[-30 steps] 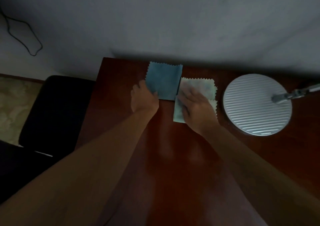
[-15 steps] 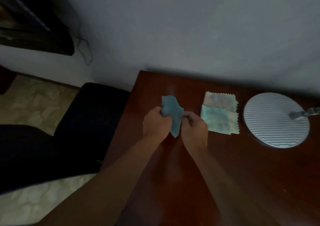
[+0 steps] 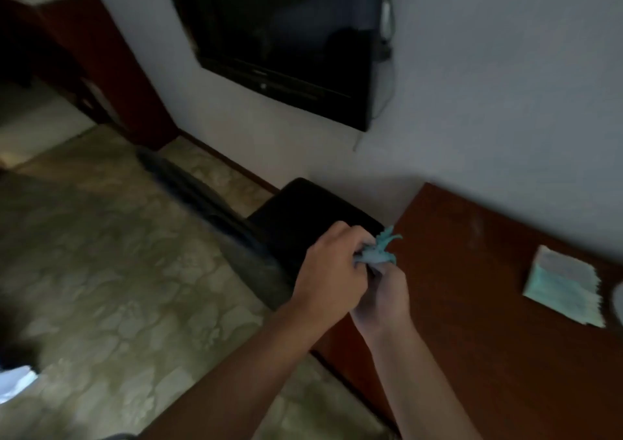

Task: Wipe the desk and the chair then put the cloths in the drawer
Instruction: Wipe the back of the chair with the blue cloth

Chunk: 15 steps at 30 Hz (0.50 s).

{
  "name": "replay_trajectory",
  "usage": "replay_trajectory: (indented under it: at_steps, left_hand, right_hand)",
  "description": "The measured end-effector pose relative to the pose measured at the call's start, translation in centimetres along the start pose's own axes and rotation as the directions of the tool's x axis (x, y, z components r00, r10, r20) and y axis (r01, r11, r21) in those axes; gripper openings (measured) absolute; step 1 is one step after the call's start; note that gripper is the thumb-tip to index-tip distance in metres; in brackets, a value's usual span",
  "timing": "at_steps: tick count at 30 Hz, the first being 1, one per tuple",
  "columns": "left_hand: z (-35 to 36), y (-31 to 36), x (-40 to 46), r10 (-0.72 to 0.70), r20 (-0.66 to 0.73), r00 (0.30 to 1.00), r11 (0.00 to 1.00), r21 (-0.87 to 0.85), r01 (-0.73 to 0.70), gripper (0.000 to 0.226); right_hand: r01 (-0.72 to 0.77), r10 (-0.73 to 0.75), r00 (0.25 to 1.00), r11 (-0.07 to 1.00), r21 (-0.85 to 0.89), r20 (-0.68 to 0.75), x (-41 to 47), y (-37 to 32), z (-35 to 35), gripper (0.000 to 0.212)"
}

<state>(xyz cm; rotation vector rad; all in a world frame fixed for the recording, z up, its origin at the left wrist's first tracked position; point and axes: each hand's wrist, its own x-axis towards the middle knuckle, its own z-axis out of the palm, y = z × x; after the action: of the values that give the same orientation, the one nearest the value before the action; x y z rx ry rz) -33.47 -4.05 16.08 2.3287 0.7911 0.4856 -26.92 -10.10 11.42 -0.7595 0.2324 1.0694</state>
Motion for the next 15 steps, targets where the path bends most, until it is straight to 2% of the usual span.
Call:
replay_trajectory:
  at_steps: [3, 10, 15]
  left_hand:
    - [-6.8, -3.1, -5.2, 0.109, -0.073, 0.991, 0.989, 0.11, -0.1, 0.031]
    - [-20.4, -9.9, -13.1, 0.143, -0.203, 0.969, 0.948, 0.308, -0.075, 0.04]
    - [-26.3, -14.9, -14.5, 0.115, -0.282, 0.953, 0.948, 0.316, -0.021, 0.04]
  right_hand:
    - [-0.037, 0.032, 0.996, 0.997, 0.064, 0.081, -3.0, 6.5, 5.0, 0.03]
    - [-0.149, 0.131, 0.953, 0.988, 0.044, 0.273, -7.7, 18.8, 16.0, 0.039]
    - [-0.194, 0.169, 0.951, 0.978, 0.074, 0.258, -6.9, 25.2, 21.2, 0.038]
